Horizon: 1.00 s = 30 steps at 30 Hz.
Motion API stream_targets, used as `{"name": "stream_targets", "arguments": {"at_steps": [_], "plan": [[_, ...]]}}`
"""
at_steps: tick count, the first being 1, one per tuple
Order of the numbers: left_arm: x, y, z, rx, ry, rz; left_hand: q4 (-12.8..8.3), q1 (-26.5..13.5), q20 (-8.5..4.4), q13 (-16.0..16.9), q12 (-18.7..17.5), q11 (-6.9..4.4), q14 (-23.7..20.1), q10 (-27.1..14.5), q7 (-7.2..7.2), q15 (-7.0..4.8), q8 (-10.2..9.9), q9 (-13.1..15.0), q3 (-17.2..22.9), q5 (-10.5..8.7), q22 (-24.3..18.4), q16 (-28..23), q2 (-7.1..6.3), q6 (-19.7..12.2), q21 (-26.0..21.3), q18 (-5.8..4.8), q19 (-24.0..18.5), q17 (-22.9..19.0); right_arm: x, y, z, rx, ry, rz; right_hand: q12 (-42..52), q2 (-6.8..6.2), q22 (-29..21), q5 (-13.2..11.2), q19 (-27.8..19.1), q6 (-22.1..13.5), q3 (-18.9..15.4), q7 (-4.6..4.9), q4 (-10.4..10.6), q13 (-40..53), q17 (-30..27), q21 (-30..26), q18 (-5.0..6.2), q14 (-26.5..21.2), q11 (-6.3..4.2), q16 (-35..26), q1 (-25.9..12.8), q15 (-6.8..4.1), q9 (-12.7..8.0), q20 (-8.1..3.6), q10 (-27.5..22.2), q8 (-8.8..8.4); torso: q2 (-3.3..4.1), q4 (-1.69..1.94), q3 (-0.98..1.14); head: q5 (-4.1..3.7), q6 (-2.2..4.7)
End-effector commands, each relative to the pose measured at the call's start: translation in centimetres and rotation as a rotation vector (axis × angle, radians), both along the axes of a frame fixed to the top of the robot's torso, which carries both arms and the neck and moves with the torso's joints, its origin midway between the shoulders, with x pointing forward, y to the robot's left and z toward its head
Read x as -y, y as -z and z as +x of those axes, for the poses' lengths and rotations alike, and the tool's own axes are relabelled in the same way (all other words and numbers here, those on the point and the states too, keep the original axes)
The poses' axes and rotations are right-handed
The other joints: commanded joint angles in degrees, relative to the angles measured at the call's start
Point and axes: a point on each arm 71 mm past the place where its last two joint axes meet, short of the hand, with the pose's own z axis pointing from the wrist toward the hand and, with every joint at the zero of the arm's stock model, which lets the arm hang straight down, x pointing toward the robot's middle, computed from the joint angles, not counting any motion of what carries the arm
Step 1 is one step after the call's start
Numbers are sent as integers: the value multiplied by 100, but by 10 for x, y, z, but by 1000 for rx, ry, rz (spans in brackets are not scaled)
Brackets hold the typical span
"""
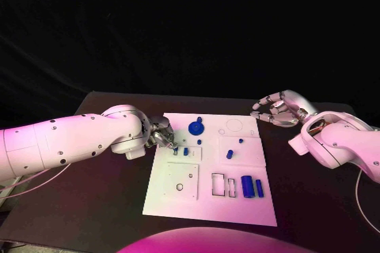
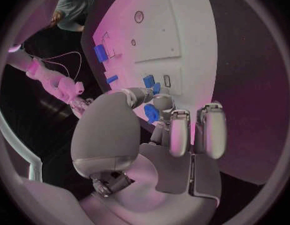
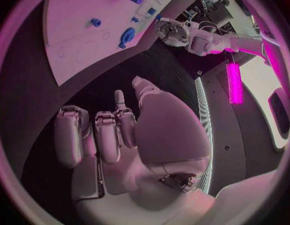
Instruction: Assemble the parts on the task board
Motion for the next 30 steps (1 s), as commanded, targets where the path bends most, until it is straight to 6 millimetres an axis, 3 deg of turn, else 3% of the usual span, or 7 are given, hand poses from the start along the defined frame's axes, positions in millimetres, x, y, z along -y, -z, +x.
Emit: {"name": "stream_targets", "arguments": {"at_steps": [1,30], "plan": [[4,-1,1,31,29,23,-1069,-17,-1,0,7,-7,532,34,-36,-38,33,144,1117,16,517,23,-30,90,22,-57,57,1181,-1,1,-1,-1,-13,-8,-28,8,877,-21,18,-31,-10,-6,50,602,900,-15,76,462,-25,-24,-25,-25,9,-54,-12,27,2,-3,2,12,-6],[8,12,3,1,73,107,-1124,-78,-15,-112,-77,-21,534,25,-50,-51,59,152,1218,53,529,26,-79,127,31,-59,62,1187,-2,1,-1,-1,-15,-7,-28,8,877,-21,18,-31,-10,-6,50,602,900,-15,76,462,-25,-24,-25,-25,9,-54,-12,27,4,3,-5,15,-69]]}}
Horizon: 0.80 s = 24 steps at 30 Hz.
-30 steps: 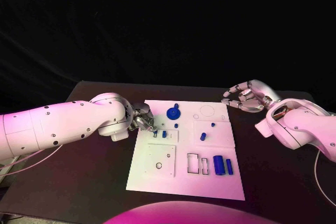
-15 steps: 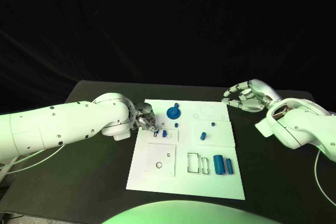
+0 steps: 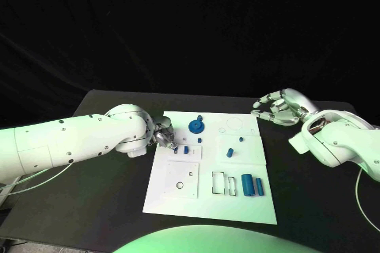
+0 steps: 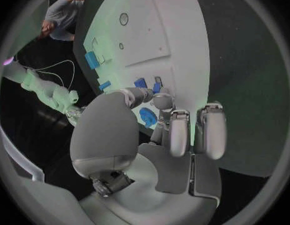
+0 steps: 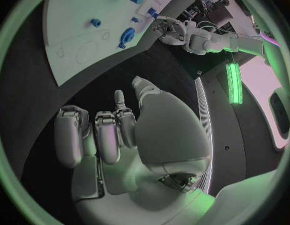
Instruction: Assemble the parts on the task board
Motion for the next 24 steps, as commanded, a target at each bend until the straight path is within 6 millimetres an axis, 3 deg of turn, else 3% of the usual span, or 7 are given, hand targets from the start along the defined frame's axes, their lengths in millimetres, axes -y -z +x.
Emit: {"name": "stream_targets", "arguments": {"at_steps": [1,24], "plan": [[3,2,-2,-21,30,24,-1010,10,5,-5,-22,-22,513,26,-53,-30,40,152,1041,19,530,27,8,83,31,-59,42,1188,-1,0,-1,0,-14,-7,-28,8,879,-21,18,-31,13,-6,27,597,901,-15,76,462,-25,-24,-26,-25,5,-54,-12,28,5,0,-7,4,-15],[3,5,-4,-45,38,34,-1037,-36,-2,-81,-79,-30,511,17,-61,-36,64,166,1104,48,514,24,-13,101,24,-55,28,1182,-1,0,-1,1,-13,-9,-28,8,879,-21,18,-31,13,-6,27,597,901,-15,76,462,-25,-24,-26,-25,5,-54,-12,28,-6,8,3,8,-48]]}}
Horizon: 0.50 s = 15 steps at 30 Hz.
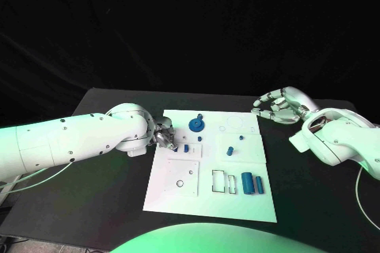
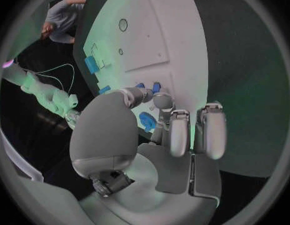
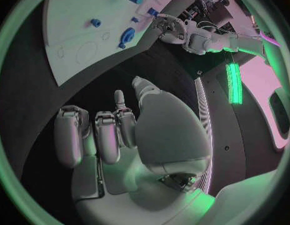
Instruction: Assemble the parts on the task board
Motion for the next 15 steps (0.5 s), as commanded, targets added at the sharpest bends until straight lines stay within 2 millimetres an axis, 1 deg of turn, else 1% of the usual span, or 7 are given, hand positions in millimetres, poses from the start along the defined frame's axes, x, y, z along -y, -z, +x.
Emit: {"name": "stream_targets", "arguments": {"at_steps": [1,4,11,15], "plan": [[1,3,-2,-21,16,13,-1055,0,-3,-23,-32,-31,512,17,-68,-38,44,50,1092,29,517,25,25,92,25,-55,29,1183,-1,0,-1,1,-14,-8,-31,11,873,-15,16,-32,7,-8,41,596,894,-23,77,461,-27,-27,-16,-27,7,-56,-13,37,-1,5,-1,7,-1],[1,3,-2,-21,15,12,-1066,-13,-5,-27,-36,-33,511,21,-71,-40,52,56,1110,38,520,24,17,96,27,-56,31,1182,-1,0,-1,1,-13,-8,-31,11,873,-15,16,-32,7,-8,41,596,894,-23,77,461,-27,-27,-16,-27,7,-56,-13,37,-2,2,0,16,9],[1,3,-3,-20,14,10,-1103,-39,-12,-34,-45,-41,512,33,-78,-48,71,72,1168,62,525,27,0,107,31,-56,32,1187,-1,0,-1,1,-13,-9,-31,11,873,-15,16,-32,7,-8,41,596,894,-23,77,461,-27,-27,-16,-27,7,-56,-13,37,2,-7,-7,20,9],[1,3,-3,-21,16,8,-1119,-50,-16,-38,-49,-44,512,38,-81,-51,78,78,1191,72,529,27,-6,111,34,-57,34,1187,-1,0,-1,1,-13,-9,-31,11,873,-15,16,-32,7,-8,41,596,894,-23,77,461,-27,-27,-16,-27,7,-56,-13,37,3,-2,-2,16,4]]}}
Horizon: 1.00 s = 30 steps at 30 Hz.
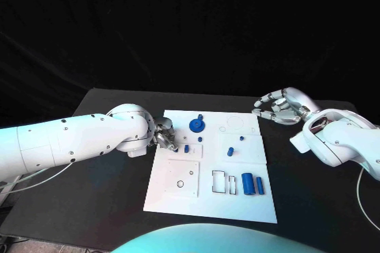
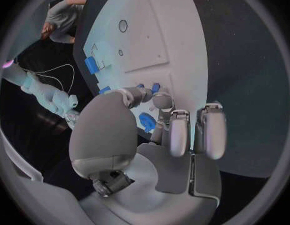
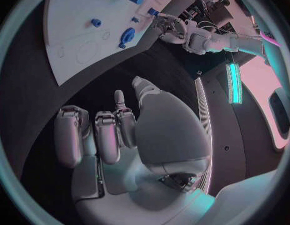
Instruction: Assemble the parts on the task board
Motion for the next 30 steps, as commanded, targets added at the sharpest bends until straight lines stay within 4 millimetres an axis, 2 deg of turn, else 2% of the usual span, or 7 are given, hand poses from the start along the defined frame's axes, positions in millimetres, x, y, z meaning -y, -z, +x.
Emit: {"name": "stream_targets", "arguments": {"at_steps": [1,13,30], "plan": [[2,2,-2,-18,15,6,-1141,0,-17,-9,-31,-22,513,17,-24,-52,21,-2,1184,36,532,29,44,52,35,-57,35,1190,-1,0,-1,1,-14,-8,-31,11,874,-15,16,-32,7,-8,41,597,894,-23,77,461,-27,-27,-16,-27,8,-56,-13,37,4,1,1,-3,-9],[3,4,-2,-39,12,0,-1123,-106,-20,-32,-47,-24,516,42,-31,-53,44,22,1204,23,533,33,34,63,36,-58,33,1199,-1,0,-1,1,-13,-8,-31,11,874,-15,16,-32,7,-8,41,597,894,-23,77,461,-27,-27,-16,-27,8,-56,-13,37,3,-2,4,-10,-28],[4,10,0,-65,-5,2,-1032,-369,-31,-129,-116,-66,521,97,-92,-78,112,87,1150,-41,541,44,89,104,31,-59,34,1220,-1,0,-1,1,-13,-9,-28,11,875,-15,18,-34,1,-9,51,600,896,-23,77,461,-28,-27,-10,-28,9,-57,-10,43,7,-4,4,-25,-41]]}}
